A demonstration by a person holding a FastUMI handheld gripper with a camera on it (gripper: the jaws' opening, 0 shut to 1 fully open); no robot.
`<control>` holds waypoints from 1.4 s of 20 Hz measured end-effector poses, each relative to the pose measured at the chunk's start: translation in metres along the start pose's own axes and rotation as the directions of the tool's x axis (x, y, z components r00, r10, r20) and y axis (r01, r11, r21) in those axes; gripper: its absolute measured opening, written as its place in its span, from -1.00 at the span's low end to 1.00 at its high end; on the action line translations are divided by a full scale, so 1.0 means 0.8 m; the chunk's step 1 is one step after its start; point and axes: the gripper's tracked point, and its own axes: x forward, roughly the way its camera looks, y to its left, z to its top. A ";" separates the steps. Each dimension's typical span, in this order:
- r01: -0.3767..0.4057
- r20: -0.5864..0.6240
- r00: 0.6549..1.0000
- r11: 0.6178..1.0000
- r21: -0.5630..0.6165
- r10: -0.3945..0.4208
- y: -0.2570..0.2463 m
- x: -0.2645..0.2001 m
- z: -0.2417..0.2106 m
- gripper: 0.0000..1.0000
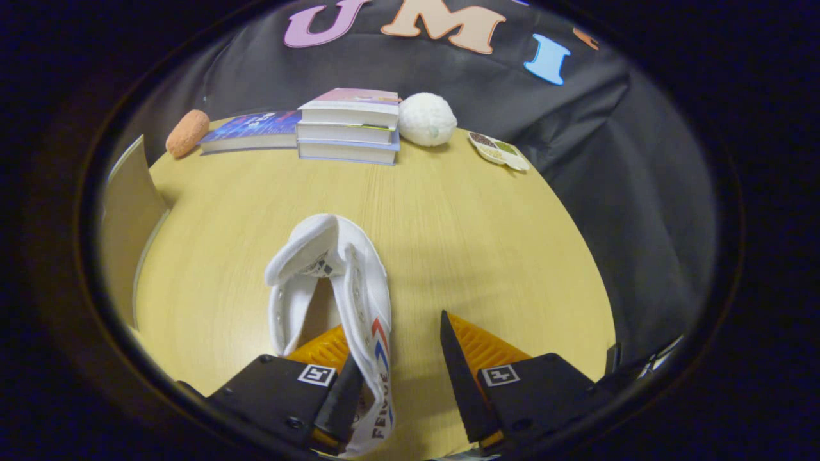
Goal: Open the storage box then place both shoes into the box .Put the left shoe in first, then the right shoe, with the right side of both shoes facing outward in a uniform manner.
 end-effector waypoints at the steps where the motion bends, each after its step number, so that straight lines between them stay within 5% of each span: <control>1: -0.008 0.014 1.000 1.000 0.000 0.008 0.000 0.003 0.001 0.31; 4: -0.038 0.022 0.999 0.997 0.060 0.037 0.001 0.006 -0.003 0.31; 7: -0.143 0.033 0.990 0.984 0.109 0.140 0.029 0.012 -0.004 -0.31; 9: -0.126 0.038 0.992 0.986 0.104 0.123 0.020 0.008 -0.004 -0.72; 11: -0.111 0.023 0.994 0.987 0.118 0.109 0.022 0.008 -0.003 -0.87; 21: 0.095 -0.046 0.995 0.985 0.143 -0.089 0.042 -0.025 0.008 -0.88; 28: 0.260 0.062 0.960 0.953 0.155 -0.272 0.057 -0.122 0.094 -0.87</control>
